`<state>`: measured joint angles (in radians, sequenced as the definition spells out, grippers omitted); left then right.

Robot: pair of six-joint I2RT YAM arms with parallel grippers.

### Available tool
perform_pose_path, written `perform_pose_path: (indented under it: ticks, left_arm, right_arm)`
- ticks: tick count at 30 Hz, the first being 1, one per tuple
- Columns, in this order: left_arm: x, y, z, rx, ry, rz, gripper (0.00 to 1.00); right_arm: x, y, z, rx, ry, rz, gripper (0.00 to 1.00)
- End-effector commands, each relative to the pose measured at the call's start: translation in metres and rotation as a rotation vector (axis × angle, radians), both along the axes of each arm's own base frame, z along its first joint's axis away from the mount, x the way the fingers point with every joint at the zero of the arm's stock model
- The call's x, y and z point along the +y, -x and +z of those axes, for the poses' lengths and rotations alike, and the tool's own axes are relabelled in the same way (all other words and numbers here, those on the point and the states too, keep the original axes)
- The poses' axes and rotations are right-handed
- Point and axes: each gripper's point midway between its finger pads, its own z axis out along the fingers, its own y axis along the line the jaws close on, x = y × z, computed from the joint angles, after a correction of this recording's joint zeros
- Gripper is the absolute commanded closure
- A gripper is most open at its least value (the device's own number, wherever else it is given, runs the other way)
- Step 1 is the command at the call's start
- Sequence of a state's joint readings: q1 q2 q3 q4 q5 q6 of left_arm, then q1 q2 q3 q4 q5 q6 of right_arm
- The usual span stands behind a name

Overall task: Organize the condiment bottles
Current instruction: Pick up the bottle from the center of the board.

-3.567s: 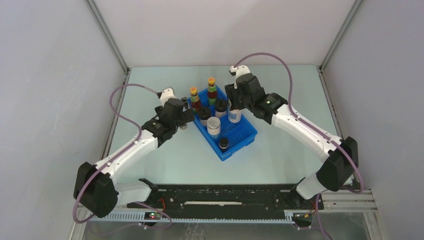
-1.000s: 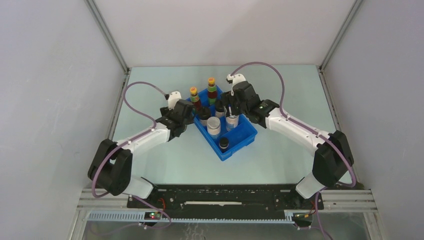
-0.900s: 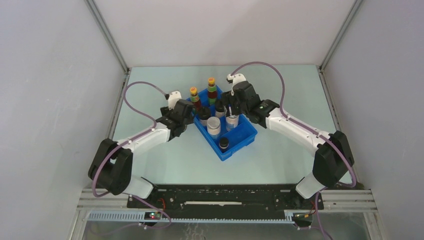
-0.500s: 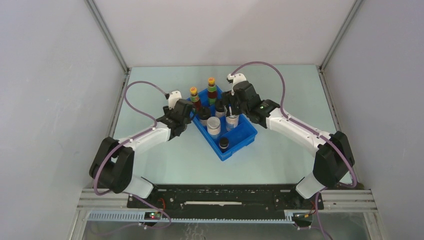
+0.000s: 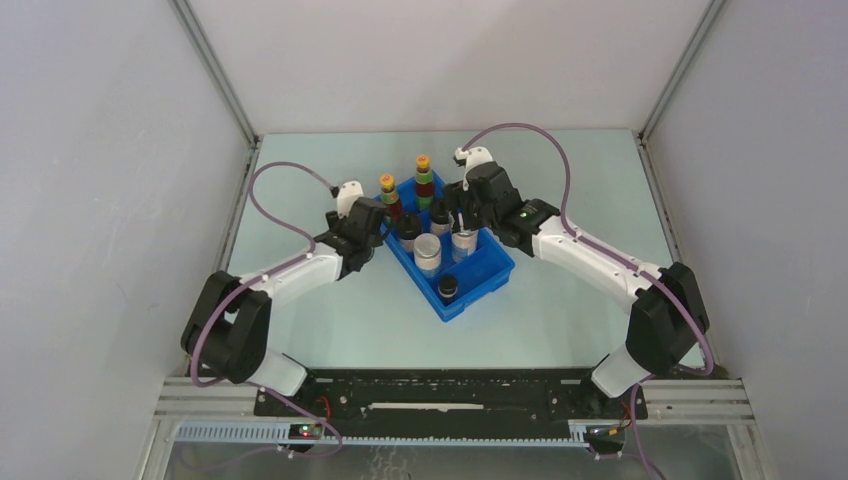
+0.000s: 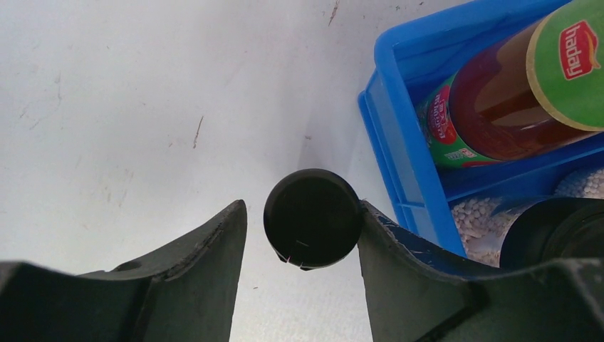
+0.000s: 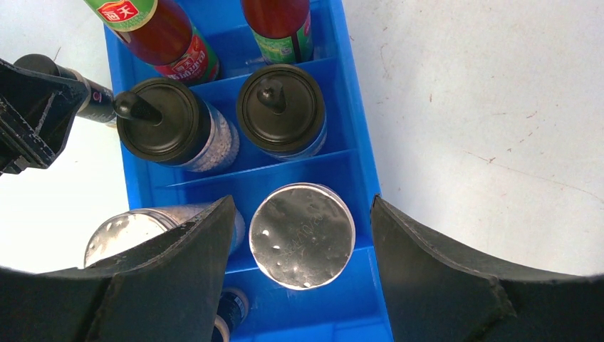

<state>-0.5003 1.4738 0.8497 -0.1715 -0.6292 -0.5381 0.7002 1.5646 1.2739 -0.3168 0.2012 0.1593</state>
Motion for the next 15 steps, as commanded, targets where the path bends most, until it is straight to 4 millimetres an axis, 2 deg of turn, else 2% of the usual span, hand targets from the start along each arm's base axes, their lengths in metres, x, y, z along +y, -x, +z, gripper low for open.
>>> perform_pose_path:
  ticks: [1,15]
  left_arm:
    - [0.0022,-0.0183,0.0236,-0.08,-0.004,0.029,0.37]
    - [-0.0035,-0.0265,0.0288,-0.106,0.013,0.012,0.44]
  right_arm:
    - [-0.0023,-0.0046,0.0264,-0.066,-0.035,-0.015,0.22]
    - [-0.0028,-0.0064,0.024,-0.063,-0.032,-0.016,0.22]
